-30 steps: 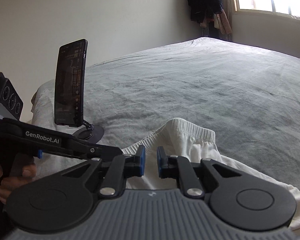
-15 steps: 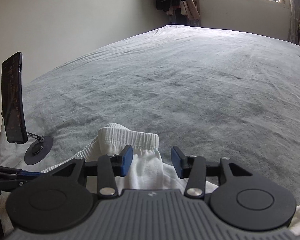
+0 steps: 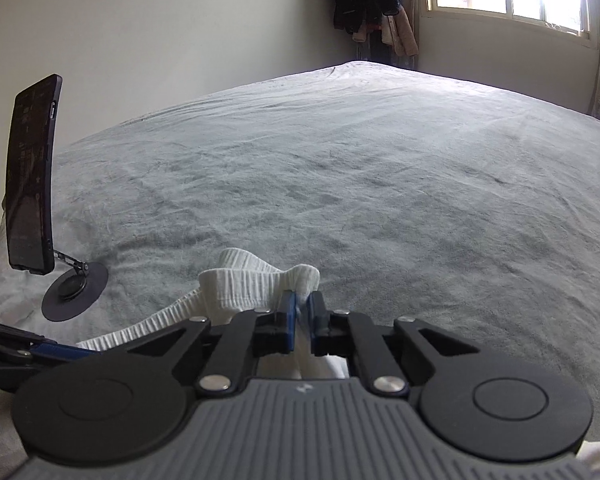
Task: Fold clothes
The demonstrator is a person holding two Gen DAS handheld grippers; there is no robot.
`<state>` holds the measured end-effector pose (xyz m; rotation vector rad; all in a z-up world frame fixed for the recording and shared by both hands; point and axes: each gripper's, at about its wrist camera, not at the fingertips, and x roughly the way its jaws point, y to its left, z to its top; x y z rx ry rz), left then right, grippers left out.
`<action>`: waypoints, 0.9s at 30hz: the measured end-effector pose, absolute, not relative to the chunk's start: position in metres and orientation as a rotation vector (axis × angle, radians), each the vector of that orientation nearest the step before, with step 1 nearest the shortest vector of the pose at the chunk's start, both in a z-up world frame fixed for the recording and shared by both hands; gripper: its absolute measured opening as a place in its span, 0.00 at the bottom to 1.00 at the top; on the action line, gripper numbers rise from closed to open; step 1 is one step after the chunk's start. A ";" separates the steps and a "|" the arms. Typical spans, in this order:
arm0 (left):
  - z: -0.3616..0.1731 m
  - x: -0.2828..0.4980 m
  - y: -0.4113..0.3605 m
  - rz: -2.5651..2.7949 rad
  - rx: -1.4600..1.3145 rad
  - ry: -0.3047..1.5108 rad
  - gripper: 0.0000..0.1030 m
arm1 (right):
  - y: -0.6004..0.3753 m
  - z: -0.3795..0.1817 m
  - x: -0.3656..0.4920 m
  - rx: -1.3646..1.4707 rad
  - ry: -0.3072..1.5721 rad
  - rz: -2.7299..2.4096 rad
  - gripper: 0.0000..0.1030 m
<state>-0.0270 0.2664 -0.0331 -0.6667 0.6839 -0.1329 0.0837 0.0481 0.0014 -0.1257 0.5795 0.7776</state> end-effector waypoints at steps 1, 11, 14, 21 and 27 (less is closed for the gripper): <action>-0.033 -0.028 0.269 -0.137 -0.689 0.674 0.49 | 0.047 0.006 0.077 -0.124 0.564 0.789 0.07; -0.035 -0.034 0.283 -0.190 -0.859 0.626 0.54 | 0.054 0.008 0.003 -0.231 0.508 0.950 0.07; -0.035 -0.032 0.276 -0.186 -0.831 0.644 0.54 | 0.065 -0.002 -0.010 -0.293 0.505 0.962 0.06; -0.043 -0.024 0.264 -0.146 -0.799 0.711 0.49 | 0.086 -0.023 -0.011 -0.311 0.552 0.947 0.12; -0.043 -0.025 0.264 -0.099 -0.789 0.721 0.40 | 0.065 -0.015 -0.014 -0.216 0.602 0.926 0.50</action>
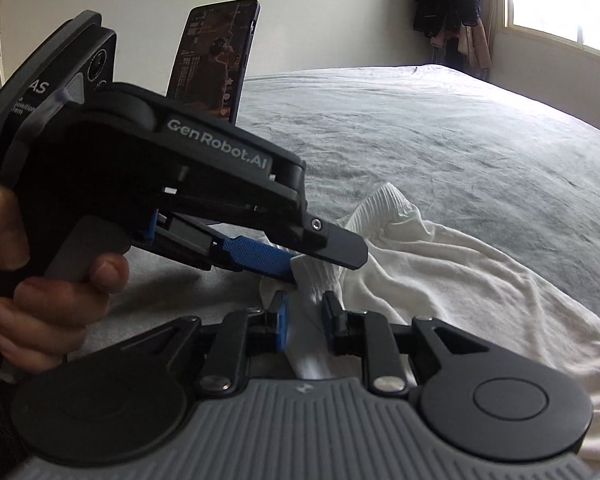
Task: Fold clothes
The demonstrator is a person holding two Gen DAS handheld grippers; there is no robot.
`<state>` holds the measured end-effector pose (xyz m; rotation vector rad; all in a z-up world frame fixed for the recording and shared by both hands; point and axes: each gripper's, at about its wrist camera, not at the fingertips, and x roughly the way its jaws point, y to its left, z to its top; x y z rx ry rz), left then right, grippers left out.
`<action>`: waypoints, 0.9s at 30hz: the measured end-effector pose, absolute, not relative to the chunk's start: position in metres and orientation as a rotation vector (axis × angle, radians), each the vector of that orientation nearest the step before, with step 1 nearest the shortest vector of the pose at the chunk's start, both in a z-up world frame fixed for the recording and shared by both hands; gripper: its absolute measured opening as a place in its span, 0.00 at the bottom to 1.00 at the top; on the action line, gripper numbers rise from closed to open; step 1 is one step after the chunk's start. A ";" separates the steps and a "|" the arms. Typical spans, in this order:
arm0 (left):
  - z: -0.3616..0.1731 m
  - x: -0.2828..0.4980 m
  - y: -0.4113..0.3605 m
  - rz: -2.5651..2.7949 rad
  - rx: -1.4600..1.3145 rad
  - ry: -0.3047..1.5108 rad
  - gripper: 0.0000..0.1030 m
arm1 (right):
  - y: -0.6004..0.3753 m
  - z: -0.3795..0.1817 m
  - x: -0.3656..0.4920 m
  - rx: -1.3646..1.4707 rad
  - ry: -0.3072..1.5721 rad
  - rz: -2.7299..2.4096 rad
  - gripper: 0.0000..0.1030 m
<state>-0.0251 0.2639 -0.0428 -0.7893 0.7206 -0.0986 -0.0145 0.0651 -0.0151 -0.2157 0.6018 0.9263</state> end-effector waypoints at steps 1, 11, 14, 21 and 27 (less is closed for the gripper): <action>-0.043 -0.025 0.264 -0.091 -0.788 0.722 0.38 | 0.059 -0.013 -0.015 -0.193 0.608 0.918 0.51; -0.038 -0.030 0.264 -0.019 -0.756 0.719 0.12 | -0.050 -0.013 -0.017 0.264 0.708 0.646 0.51; -0.035 -0.032 0.264 -0.018 -0.755 0.704 0.06 | -0.088 -0.018 -0.015 0.417 0.718 0.552 0.51; -0.031 -0.036 0.266 -0.019 -0.766 0.682 0.06 | -0.145 -0.034 0.012 0.737 0.754 0.393 0.51; -0.031 -0.038 0.271 -0.014 -0.771 0.678 0.06 | -0.161 -0.045 0.035 0.897 0.760 0.347 0.40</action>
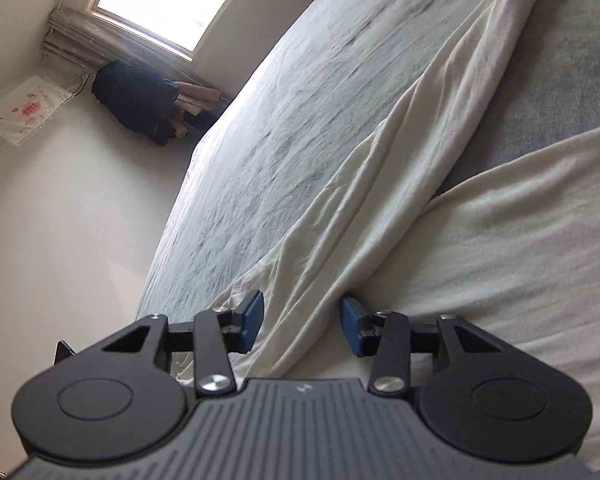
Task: Fold clothes
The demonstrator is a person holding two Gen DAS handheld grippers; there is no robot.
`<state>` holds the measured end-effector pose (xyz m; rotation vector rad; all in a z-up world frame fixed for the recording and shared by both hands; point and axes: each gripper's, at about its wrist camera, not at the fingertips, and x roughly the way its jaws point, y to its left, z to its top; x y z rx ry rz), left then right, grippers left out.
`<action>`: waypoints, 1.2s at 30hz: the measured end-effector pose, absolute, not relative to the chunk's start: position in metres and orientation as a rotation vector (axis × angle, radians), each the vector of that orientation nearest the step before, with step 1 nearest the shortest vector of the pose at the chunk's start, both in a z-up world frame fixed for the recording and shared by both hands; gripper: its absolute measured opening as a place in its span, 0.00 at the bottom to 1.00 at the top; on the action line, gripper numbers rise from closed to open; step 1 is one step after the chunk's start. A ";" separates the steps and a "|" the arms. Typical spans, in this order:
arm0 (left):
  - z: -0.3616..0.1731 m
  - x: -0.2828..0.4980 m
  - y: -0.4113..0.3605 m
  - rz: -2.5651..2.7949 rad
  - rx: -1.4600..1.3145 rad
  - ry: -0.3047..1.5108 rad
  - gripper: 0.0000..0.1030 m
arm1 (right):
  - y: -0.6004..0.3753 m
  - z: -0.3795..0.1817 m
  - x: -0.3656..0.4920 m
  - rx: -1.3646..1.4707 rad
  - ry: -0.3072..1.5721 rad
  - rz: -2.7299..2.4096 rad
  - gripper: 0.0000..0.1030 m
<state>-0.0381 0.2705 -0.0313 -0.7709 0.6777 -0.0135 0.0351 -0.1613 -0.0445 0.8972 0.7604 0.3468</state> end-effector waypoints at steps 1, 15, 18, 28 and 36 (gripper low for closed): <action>-0.032 -0.038 0.271 -0.012 -0.773 0.678 0.06 | -0.164 -0.044 0.038 0.908 0.757 0.332 0.38; -0.036 -0.036 0.276 -0.004 -0.776 0.686 0.05 | -0.202 -0.041 0.064 1.127 0.610 0.164 0.29; -0.036 -0.037 0.278 -0.014 -0.787 0.673 0.05 | -0.212 -0.036 0.060 1.162 0.537 0.140 0.18; -0.023 -0.042 0.279 -0.064 -0.747 0.594 0.05 | -0.204 0.007 0.021 0.887 0.383 0.169 0.09; -0.018 -0.040 0.286 -0.086 -0.661 0.637 0.05 | -0.180 0.033 -0.019 0.552 0.314 0.192 0.09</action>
